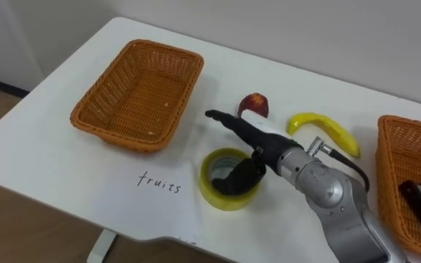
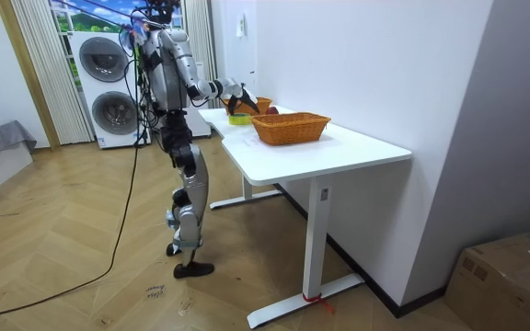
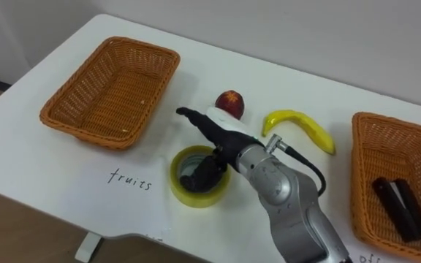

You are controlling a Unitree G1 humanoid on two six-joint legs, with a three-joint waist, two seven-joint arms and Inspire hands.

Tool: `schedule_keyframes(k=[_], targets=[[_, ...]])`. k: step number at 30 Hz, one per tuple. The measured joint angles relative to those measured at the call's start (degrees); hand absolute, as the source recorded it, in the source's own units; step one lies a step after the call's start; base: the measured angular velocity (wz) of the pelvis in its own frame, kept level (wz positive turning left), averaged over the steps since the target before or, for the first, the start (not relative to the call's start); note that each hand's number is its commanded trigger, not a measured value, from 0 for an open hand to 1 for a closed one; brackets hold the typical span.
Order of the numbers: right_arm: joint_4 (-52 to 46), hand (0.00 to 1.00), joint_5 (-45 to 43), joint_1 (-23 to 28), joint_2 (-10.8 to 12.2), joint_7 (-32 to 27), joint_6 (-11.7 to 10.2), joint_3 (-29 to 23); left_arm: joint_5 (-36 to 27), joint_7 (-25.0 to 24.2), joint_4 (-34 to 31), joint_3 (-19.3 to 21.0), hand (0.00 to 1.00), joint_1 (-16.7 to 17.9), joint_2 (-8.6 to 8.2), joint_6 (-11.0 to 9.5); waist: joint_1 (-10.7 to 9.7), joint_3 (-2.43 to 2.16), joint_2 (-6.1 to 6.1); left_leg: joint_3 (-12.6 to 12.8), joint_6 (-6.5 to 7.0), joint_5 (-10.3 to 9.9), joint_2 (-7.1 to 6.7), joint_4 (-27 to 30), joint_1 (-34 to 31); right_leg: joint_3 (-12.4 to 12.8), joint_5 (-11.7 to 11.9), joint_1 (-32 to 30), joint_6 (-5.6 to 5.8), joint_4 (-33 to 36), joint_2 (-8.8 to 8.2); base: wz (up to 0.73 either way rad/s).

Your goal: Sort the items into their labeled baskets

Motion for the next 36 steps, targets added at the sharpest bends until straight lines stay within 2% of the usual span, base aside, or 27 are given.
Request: schedule_keyframes(k=[9,12,13,14,15,16,23,25,29,36], targets=[[1.5,0.00,0.2,-1.0,0.3,1.8,0.0,-0.7,0.0,-0.3,0.1,0.0,0.00,0.0,0.07,0.1,0.1,0.00,-0.46,0.1,-0.05,0.0,0.04,0.1,0.0,-0.1,0.0,0.0,0.00,0.0,0.01,0.00],[2.0,0.00,0.2,-1.1,0.4,2.6,0.1,-0.7,0.0,-0.6,0.0,0.0,0.00,-0.1,0.06,0.8,0.0,0.00,-0.56,0.0,-0.05,0.0,0.04,0.1,0.0,-0.1,0.0,0.0,0.00,0.0,0.01,0.00],[2.2,0.04,0.2,-1.1,0.4,3.0,0.1,-0.9,0.0,-0.7,0.0,0.0,0.00,-0.3,0.06,1.2,0.0,-0.01,-0.58,0.0,-0.06,0.0,0.04,0.1,0.0,-0.1,0.0,0.0,0.00,0.0,0.01,0.00],[2.5,0.13,0.3,-1.1,0.4,3.2,0.2,-1.0,0.0,-0.9,0.1,0.1,0.00,-0.5,0.06,1.3,-0.1,-0.01,-0.60,0.0,-0.07,0.0,0.05,0.2,0.0,-0.1,0.0,0.0,0.00,0.0,0.01,0.00],[2.8,0.59,0.4,-1.1,0.4,3.3,0.1,-1.1,0.0,-1.0,0.1,0.1,0.00,-0.6,0.06,1.4,-0.1,-0.01,-0.60,0.0,-0.08,0.0,0.05,0.2,0.0,-0.1,0.0,0.1,0.00,0.0,0.01,0.00],[3.2,1.00,1.0,-1.1,0.5,3.6,0.2,-1.2,0.0,-1.4,0.1,0.1,0.00,-0.9,0.07,1.6,-0.1,-0.01,-0.60,0.0,-0.10,0.1,0.06,0.2,0.1,-0.1,0.0,0.1,0.00,0.0,0.01,0.00],[4.4,1.00,1.8,-1.1,0.7,4.4,0.7,-1.1,0.0,-1.8,0.1,0.1,0.00,-1.5,0.20,1.8,0.0,-0.03,-1.38,0.0,-0.31,0.2,0.12,0.2,0.1,-0.1,0.0,0.1,-0.02,0.0,0.07,0.00],[4.9,1.00,1.6,-1.8,0.7,4.2,1.4,-1.2,0.0,-1.8,0.0,0.1,0.00,-1.5,0.25,1.9,0.1,-0.04,-1.49,0.1,-0.31,0.2,0.11,0.2,0.0,-0.1,0.0,0.0,-0.03,0.1,0.05,0.00],[7.0,1.00,-2.8,-2.8,1.0,4.2,1.9,0.1,0.0,-1.8,0.1,0.2,0.00,-1.7,0.40,2.2,0.3,-0.11,-1.72,0.1,-0.25,0.3,0.10,0.2,-0.2,-0.1,0.0,-0.2,-0.05,0.0,0.04,0.00],[6.8,1.00,-4.9,-3.4,1.2,5.6,2.4,0.6,0.0,-2.6,0.0,0.2,0.00,-2.0,0.60,2.2,0.3,-0.19,-1.84,0.0,-0.17,0.3,0.08,0.1,0.1,-0.2,0.0,-0.1,-0.04,0.0,0.01,0.00]])
